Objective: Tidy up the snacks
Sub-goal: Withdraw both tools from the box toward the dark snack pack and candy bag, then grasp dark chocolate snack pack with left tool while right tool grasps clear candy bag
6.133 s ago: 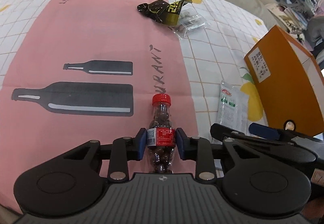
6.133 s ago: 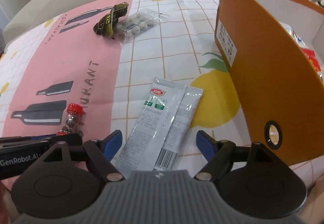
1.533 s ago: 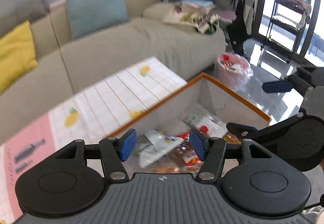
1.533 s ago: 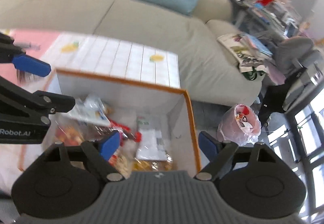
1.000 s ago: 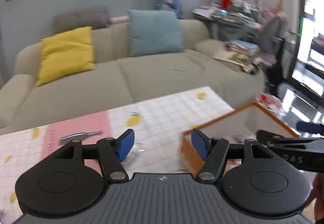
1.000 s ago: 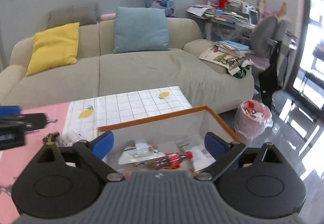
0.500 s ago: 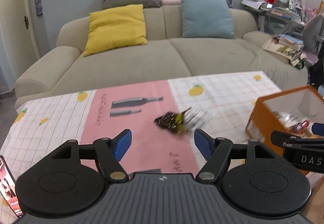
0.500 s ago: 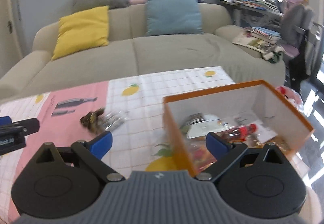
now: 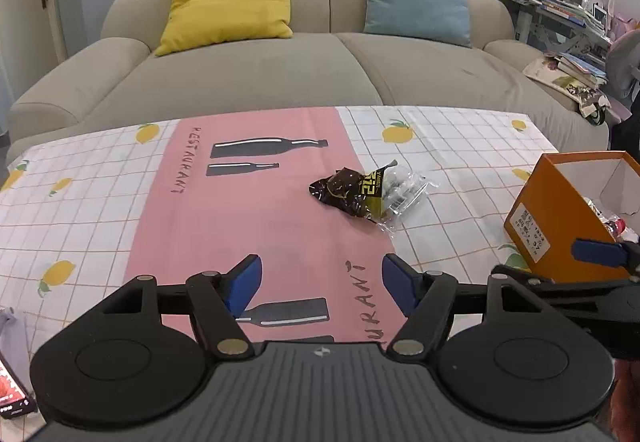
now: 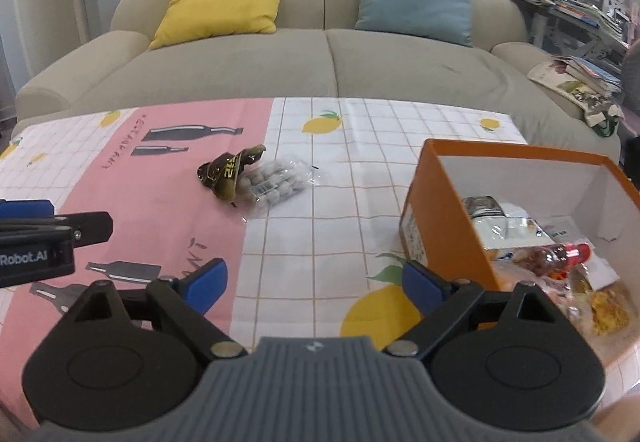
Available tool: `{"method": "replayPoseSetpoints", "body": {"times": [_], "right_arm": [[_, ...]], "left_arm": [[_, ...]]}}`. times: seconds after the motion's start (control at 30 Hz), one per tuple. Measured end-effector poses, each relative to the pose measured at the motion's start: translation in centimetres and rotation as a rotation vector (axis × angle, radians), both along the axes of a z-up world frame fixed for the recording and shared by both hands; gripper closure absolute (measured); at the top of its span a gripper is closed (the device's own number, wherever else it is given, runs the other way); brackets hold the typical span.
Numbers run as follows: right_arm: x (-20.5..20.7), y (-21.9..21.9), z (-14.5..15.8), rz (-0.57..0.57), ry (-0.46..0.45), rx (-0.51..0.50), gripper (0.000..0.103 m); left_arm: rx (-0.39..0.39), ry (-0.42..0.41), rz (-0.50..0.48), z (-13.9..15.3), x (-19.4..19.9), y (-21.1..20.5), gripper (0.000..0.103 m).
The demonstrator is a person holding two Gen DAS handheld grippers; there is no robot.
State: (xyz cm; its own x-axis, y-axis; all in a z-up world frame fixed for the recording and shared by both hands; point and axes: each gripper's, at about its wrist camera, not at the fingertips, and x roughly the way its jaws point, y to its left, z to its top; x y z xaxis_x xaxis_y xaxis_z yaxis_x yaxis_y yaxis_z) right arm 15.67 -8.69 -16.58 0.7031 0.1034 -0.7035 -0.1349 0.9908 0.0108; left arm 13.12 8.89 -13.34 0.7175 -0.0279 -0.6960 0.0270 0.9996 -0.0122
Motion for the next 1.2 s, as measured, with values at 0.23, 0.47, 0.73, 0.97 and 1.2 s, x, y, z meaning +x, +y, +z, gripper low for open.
{"method": "replayPoseSetpoints", "body": {"times": [0.23,0.47,0.73,0.97,1.2], "right_arm": [[3.8,0.3,-1.1,0.033,0.014,-0.002,0.02],[8.1,-0.1,-1.7,0.032,0.028,0.006,0.025],[11.7,-0.5,-3.4,0.048,0.085,0.024,0.034],[12.6,-0.3,-4.6,0.099,0.078,0.01,0.034],[13.5,-0.1,-5.0,0.096,0.085,0.037,0.033]], "left_arm": [[-0.025,0.029,-0.042,-1.3,3.5,0.0,0.023],[-0.063,0.036,-0.1,-1.9,8.3,-1.4,0.026],[-0.032,0.053,-0.137,-4.4,13.0,-3.1,0.043],[0.029,0.07,-0.2,-5.9,15.4,-4.5,0.053],[-0.019,0.038,-0.142,-5.9,15.1,-2.5,0.085]]}}
